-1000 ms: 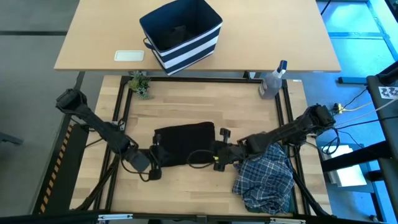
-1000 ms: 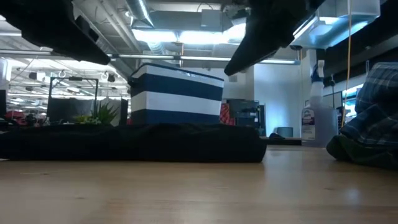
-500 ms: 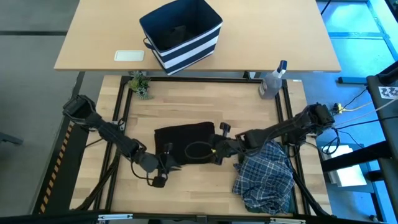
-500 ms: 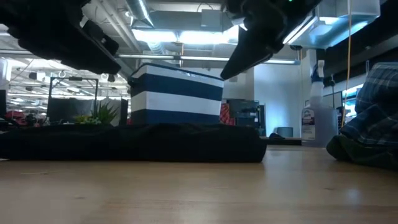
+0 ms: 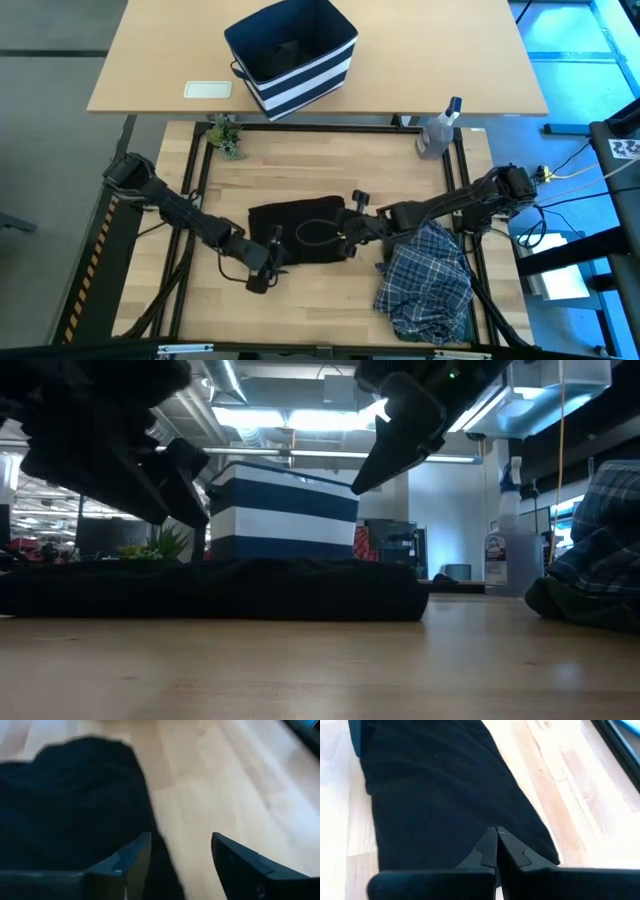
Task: Fold Laundry from Bin
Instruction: Fold the black shirt, then stack the folded black shirt on top of the folded blue checkered pants
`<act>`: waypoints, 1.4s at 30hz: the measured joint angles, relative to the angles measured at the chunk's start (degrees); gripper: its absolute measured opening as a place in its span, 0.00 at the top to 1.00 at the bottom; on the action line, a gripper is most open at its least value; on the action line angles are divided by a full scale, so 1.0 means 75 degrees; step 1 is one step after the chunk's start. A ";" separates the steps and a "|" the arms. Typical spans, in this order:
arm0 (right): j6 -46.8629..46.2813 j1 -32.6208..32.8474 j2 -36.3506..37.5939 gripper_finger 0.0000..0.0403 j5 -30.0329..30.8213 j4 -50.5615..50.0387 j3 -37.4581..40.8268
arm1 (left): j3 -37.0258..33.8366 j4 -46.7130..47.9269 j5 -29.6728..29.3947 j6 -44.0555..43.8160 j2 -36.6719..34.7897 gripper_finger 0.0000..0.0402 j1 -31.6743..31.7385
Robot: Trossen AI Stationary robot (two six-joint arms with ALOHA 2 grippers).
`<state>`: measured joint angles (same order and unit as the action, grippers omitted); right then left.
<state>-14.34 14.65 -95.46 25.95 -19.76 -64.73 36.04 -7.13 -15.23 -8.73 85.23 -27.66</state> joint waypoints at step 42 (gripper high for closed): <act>0.0150 -0.0357 0.0000 1.00 0.0054 0.0090 -0.0003 | 0.4145 0.5451 -0.2438 -0.1181 0.3207 0.44 0.0235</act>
<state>-13.21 11.97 -95.46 26.35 -19.08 -64.75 67.13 33.75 -33.51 -17.59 109.28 -25.90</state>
